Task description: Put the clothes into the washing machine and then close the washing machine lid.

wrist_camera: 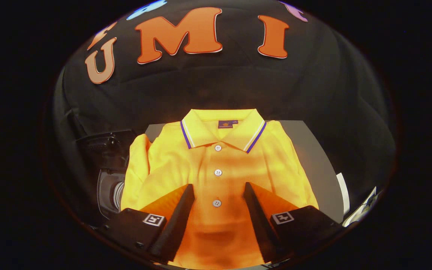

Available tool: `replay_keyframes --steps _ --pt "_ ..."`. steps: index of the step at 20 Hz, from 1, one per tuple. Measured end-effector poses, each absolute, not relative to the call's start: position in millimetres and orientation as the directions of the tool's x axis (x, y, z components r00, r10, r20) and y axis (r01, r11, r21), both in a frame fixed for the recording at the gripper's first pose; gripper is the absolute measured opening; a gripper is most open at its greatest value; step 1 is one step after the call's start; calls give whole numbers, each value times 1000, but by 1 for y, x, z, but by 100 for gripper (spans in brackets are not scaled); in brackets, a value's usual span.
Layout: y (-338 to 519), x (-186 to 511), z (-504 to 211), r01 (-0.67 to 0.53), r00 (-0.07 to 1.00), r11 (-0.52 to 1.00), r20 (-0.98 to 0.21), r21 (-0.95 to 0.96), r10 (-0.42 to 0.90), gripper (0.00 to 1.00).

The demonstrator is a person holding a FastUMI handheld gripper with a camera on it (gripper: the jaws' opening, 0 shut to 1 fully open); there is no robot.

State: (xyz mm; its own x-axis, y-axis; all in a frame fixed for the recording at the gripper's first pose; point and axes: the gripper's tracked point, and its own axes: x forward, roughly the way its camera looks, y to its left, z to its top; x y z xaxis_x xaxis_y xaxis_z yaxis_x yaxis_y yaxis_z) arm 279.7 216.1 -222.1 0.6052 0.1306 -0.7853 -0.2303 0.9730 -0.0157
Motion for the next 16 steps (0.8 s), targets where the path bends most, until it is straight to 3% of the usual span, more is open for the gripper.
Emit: replay_keyframes --steps 2,5,6,9,16 --pt "220 280 -222 -244 594 970 -792 -13 139 73" --pt "226 282 -221 -239 612 971 -778 -10 142 30" --pt "226 279 -221 -241 607 971 -781 -2 149 30" --pt "229 280 -218 -193 647 978 -738 84 191 9" --pt "229 272 -188 -303 830 911 -392 280 396 8"
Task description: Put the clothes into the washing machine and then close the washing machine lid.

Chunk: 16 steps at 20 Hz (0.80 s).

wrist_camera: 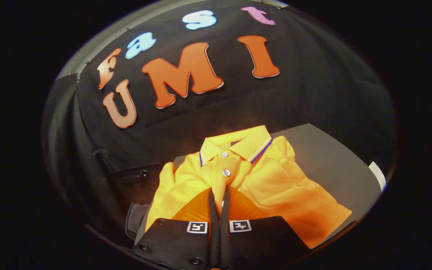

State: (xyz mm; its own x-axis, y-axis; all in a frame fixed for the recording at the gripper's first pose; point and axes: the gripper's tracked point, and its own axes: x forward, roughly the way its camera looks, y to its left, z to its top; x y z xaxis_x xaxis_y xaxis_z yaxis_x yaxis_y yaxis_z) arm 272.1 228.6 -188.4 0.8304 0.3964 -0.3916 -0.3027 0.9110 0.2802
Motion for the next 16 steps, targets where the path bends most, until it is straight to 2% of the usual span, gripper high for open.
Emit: replay_keyframes --steps 6,11,16 --pt "266 250 -108 -460 851 806 -75 373 520 8" --pt "287 206 -67 -510 820 727 7 460 572 7" --pt "329 177 -15 -550 823 764 67 337 564 7"
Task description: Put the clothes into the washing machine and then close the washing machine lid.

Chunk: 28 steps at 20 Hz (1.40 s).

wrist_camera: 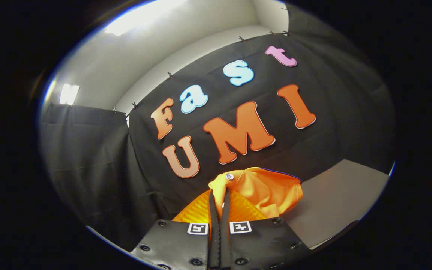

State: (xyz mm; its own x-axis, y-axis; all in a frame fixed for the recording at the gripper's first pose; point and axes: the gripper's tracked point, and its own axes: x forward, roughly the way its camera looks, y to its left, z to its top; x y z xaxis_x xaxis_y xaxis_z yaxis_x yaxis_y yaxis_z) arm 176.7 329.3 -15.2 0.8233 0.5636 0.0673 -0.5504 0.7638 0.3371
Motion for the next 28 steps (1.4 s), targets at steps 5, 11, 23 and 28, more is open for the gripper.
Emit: replay_keyframes --steps 5,11,23,28 --pt "405 149 28 -563 824 778 120 280 553 7" --pt "514 139 12 -596 799 761 101 256 592 7" --pt "646 140 -139 -640 735 745 -135 188 665 7" --pt "674 152 -221 -632 702 754 -279 179 655 7"
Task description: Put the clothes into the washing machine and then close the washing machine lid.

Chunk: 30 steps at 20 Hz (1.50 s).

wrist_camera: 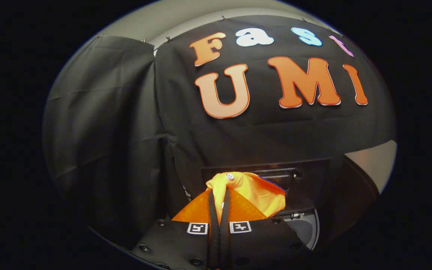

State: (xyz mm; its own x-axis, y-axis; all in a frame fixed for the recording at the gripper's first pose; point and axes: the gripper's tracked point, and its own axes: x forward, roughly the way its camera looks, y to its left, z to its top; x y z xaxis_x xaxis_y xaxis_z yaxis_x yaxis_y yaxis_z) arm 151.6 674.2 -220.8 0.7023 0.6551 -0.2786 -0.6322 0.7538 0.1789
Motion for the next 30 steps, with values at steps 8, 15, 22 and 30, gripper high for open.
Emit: replay_keyframes --steps 8,15,22,30 --pt "653 187 -358 -487 700 855 -506 178 504 7" --pt "644 203 -433 -428 655 888 -618 170 435 8" --pt "633 184 -493 -400 564 901 -731 165 384 8" --pt "616 183 -512 -356 524 923 -788 143 324 8"
